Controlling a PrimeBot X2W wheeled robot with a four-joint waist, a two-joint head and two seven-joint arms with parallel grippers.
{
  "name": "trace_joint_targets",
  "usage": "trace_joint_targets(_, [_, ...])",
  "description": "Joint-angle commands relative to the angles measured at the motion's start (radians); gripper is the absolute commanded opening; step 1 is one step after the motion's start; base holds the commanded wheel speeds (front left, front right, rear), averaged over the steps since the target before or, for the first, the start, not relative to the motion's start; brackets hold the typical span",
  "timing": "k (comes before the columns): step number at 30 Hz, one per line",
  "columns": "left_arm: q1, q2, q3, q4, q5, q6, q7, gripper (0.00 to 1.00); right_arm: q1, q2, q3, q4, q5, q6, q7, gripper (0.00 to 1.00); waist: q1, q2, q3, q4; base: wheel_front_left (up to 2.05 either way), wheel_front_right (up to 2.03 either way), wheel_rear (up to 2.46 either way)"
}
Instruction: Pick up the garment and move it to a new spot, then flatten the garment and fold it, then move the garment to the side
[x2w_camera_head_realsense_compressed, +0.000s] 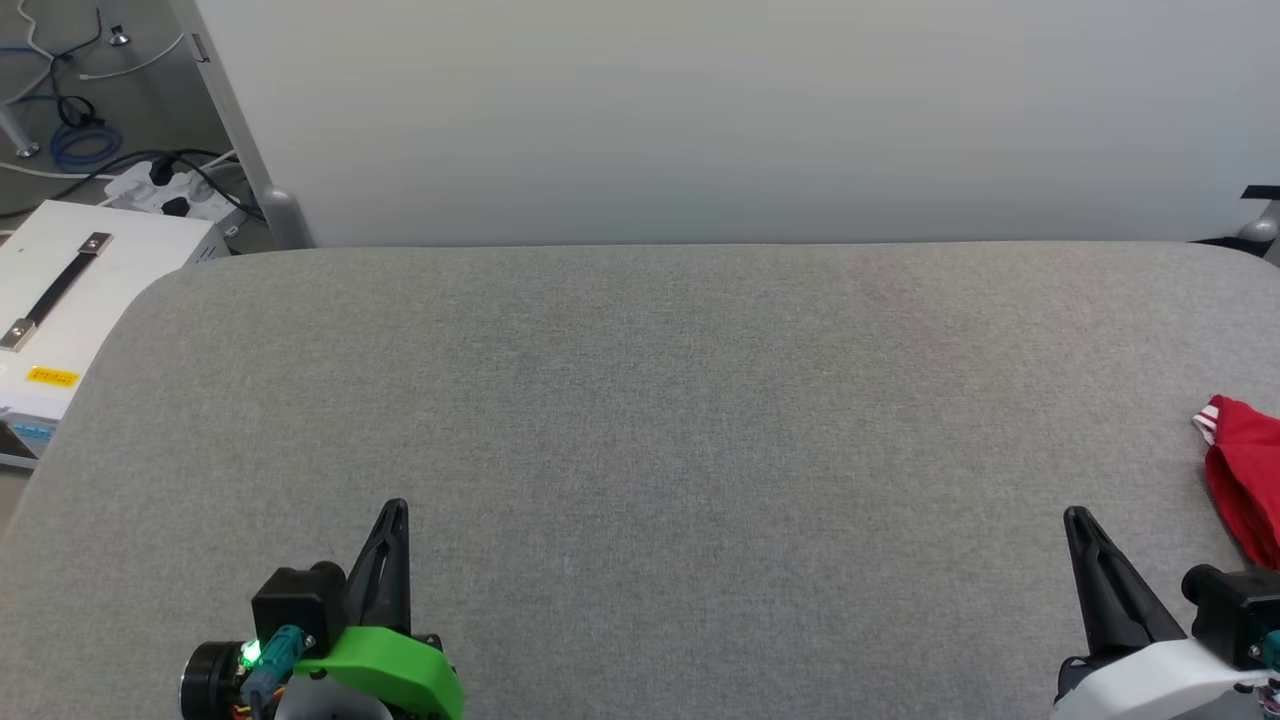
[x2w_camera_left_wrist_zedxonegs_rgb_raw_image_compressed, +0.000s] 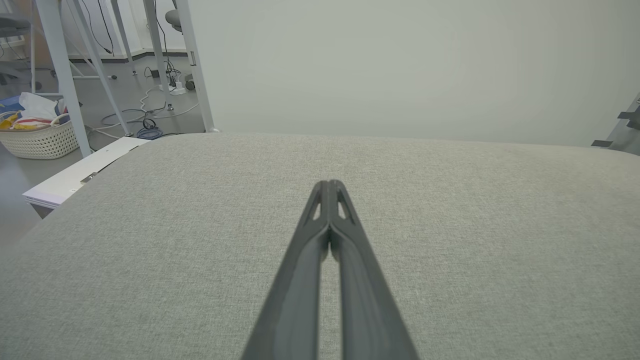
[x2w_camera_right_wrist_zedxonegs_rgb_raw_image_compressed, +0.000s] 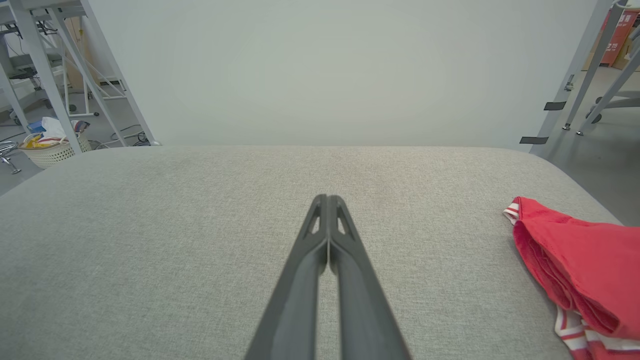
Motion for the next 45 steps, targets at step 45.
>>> trace_joint_targets(45, [-0.011, -0.072, 0.086, -0.062, 0.135, -0.036, 0.091, 0.0, -0.098, 0.015, 0.021, 0.103, -0.088, -0.005, -0.03, 0.0, 0.0, 0.0, 0.012, -0.006, 0.0, 0.0, 0.0])
